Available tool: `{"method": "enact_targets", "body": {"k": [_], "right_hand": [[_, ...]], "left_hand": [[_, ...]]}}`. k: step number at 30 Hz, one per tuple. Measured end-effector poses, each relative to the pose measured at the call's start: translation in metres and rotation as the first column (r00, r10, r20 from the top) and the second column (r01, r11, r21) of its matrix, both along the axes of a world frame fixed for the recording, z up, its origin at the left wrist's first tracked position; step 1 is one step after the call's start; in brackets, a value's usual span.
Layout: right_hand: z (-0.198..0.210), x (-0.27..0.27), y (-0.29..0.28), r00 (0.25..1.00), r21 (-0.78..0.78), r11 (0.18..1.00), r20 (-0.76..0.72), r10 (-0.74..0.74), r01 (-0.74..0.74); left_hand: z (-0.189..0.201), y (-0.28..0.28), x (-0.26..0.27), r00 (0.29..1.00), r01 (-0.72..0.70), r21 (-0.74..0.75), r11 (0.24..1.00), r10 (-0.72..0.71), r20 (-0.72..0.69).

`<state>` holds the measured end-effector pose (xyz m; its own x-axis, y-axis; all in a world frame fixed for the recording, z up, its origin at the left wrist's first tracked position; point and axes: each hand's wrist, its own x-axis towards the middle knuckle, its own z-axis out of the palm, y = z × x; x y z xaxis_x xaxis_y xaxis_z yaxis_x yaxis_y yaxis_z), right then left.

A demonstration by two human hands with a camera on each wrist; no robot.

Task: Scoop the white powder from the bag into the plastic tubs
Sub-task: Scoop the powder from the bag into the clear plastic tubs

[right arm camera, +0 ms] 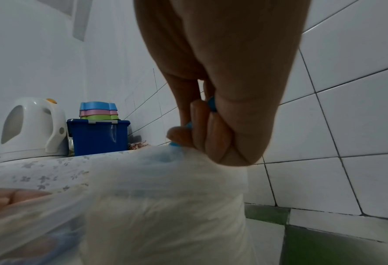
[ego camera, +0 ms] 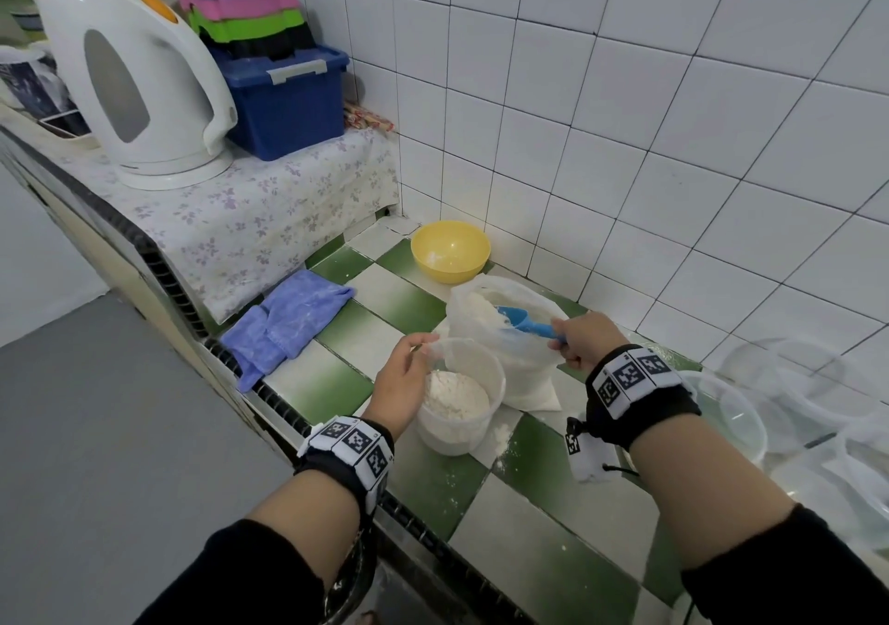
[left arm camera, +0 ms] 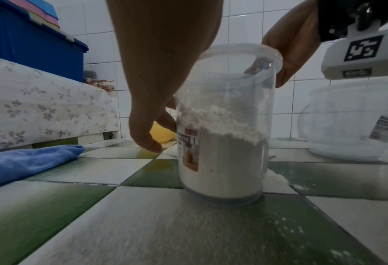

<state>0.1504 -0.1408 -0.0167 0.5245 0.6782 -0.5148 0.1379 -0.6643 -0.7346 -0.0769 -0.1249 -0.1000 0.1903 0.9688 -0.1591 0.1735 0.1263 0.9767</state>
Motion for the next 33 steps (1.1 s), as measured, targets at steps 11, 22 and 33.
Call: {"method": "enact_targets", "body": {"k": [11, 22, 33], "right_hand": [[0.014, 0.015, -0.014, 0.997, 0.170, 0.984, -0.062, -0.042, 0.052], [0.031, 0.004, -0.055, 0.977, 0.214, 0.956, -0.018, 0.212, -0.203], [0.010, -0.062, -0.071, 0.410, -0.026, 0.684, 0.784, 0.467, -0.729]], "left_hand": [[0.008, -0.008, -0.008, 0.994, -0.038, -0.040, 0.998, 0.042, 0.098], [0.014, -0.010, -0.007, 0.988, -0.012, -0.132, 0.991, 0.032, 0.153], [0.027, -0.015, -0.007, 0.989, 0.006, -0.146, 0.989, 0.016, 0.147]]}}
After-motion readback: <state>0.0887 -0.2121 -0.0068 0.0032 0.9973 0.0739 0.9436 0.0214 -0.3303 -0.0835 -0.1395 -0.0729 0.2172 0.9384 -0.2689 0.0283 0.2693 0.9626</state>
